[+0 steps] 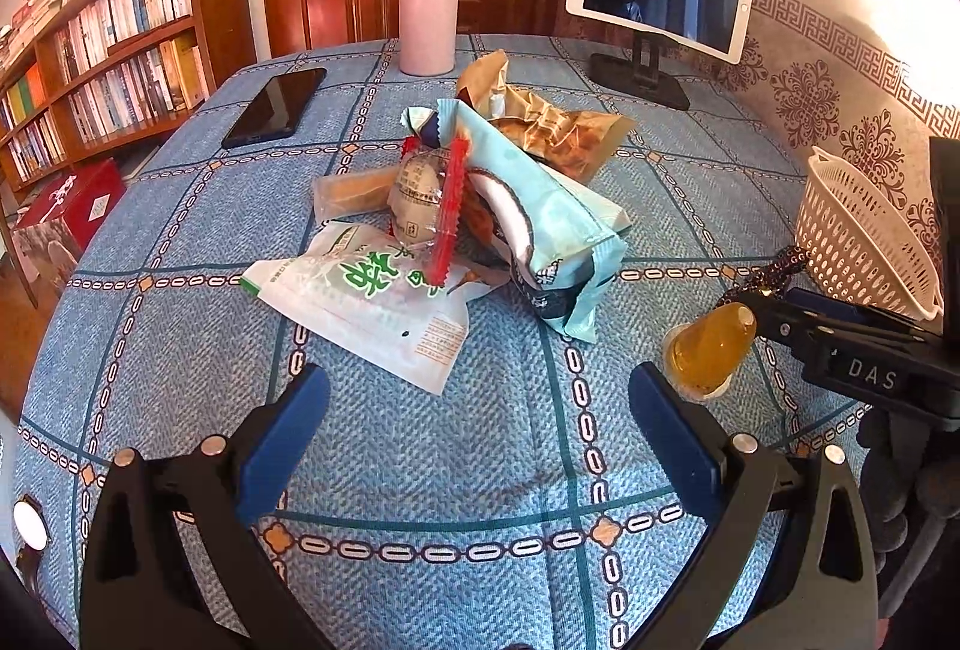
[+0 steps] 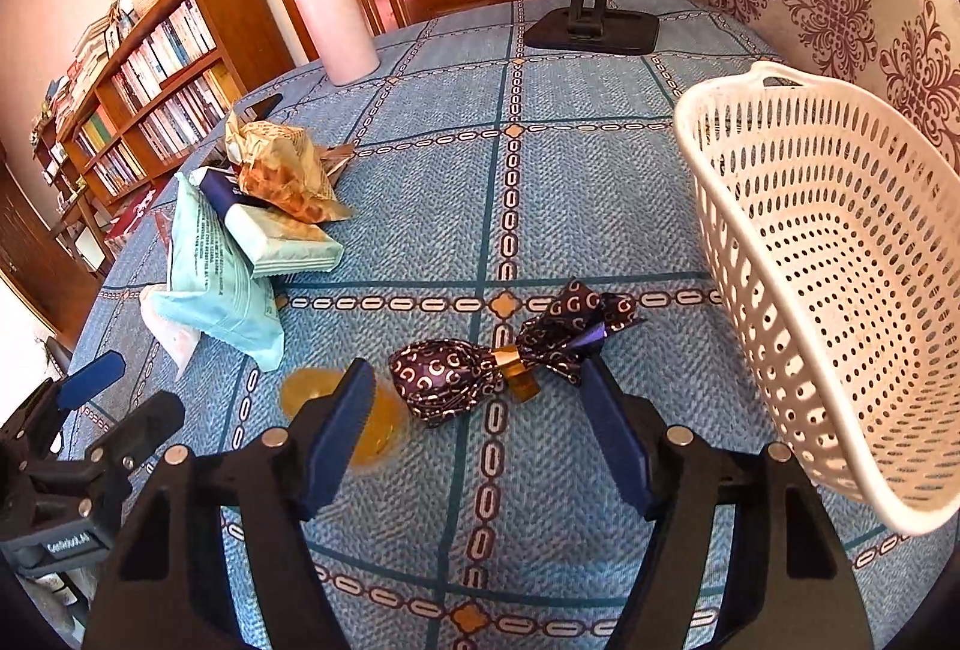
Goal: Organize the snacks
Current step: 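Move the right gripper to the purple wrapped candy and close on it, then drop the purple candy into the basket while the left gripper grasps the jelly cup, then lift the orange jelly cup with the left gripper and drop it into the basket, then withdraw both grippers from the basket toward the snack pile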
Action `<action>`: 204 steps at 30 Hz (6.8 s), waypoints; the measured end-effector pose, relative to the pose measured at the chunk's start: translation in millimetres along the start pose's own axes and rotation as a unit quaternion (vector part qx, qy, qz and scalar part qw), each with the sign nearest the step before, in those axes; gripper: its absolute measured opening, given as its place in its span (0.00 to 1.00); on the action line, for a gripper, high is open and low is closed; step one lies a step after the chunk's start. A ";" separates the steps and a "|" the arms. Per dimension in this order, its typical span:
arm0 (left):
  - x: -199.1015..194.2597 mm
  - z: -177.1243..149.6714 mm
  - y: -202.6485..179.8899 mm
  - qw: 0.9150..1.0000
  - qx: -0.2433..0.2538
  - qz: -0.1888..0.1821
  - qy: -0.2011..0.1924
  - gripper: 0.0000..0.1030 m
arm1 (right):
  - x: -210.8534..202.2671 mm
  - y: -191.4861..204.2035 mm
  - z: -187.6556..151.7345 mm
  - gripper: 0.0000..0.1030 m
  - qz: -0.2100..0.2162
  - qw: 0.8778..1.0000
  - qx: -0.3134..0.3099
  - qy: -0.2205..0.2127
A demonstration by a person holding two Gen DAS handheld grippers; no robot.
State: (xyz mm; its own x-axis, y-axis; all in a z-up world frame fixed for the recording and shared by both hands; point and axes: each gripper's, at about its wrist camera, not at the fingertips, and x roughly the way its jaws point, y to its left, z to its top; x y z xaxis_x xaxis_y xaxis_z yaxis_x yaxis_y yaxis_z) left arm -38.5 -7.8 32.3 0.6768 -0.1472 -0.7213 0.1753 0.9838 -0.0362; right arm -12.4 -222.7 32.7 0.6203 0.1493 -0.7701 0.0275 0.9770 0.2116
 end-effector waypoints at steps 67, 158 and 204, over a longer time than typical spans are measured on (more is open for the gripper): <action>31.9 10.8 -77.4 0.996 0.081 -0.037 0.024 0.90 | -114.4 -61.2 4.7 0.34 -0.095 0.979 0.057 -0.168; -19.3 90.9 -245.9 0.966 0.145 -0.212 -0.021 0.54 | -160.4 -127.8 -65.0 0.60 -0.118 0.952 0.152 -0.237; -46.9 90.0 -132.5 0.989 0.047 -0.114 -0.081 0.88 | -138.1 -47.5 -49.6 0.68 -0.077 0.974 0.063 -0.204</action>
State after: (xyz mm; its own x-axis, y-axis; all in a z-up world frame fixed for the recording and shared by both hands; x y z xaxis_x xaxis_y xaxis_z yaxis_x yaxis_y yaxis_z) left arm -29.0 -140.4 133.1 0.7163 -0.3858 -0.5814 0.3964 0.9107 -0.1159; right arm -138.3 -282.2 99.2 0.8604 -0.0950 -0.5007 0.2241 0.9529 0.2043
